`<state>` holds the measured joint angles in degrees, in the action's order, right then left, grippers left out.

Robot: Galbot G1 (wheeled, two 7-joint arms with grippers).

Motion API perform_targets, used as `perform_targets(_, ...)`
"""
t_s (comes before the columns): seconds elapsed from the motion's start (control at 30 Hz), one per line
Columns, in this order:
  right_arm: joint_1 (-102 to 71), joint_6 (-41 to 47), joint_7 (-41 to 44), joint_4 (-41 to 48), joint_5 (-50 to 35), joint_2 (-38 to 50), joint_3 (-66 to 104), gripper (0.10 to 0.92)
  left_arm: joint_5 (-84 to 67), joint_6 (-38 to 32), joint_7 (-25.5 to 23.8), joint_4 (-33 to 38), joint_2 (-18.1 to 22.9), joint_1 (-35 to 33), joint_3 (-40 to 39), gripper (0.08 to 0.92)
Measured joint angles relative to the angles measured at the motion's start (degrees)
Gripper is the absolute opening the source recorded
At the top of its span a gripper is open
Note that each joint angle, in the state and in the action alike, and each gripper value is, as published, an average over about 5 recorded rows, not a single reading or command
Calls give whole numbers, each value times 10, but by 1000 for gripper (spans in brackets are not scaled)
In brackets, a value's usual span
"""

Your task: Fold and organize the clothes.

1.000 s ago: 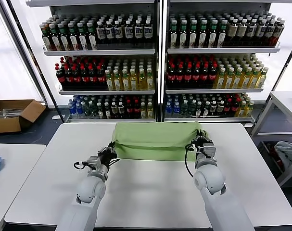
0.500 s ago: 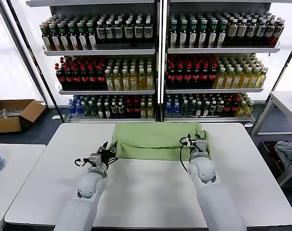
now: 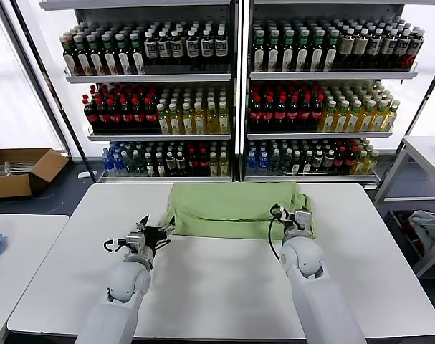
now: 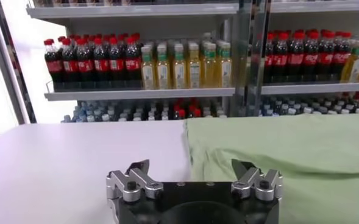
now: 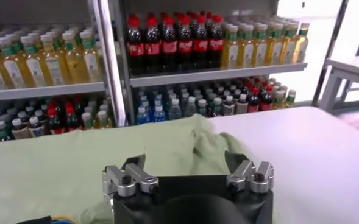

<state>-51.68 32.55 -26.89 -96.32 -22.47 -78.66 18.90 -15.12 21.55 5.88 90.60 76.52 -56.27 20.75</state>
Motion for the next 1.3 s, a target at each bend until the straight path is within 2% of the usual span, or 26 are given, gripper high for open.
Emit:
perform_targets(0.37, -64, 3, -12, -59, -2, 25, 20, 823, 3, 15, 2, 36, -4, -22, 2, 823)
perform_targets(0.9, -85, 3, -17, -48, -11, 35, 38, 818, 7, 20, 2, 23, -7, -25, 0, 823)
perform_targets(1.17, -79, 3, -17, -30, -11, 29, 34, 726, 7, 23, 1, 8, -7, -18, -2, 817)
perform_targets(1.3, -79, 3, -15, -22, -10, 27, 32, 668, 8, 24, 0, 2, -7, -17, -4, 775)
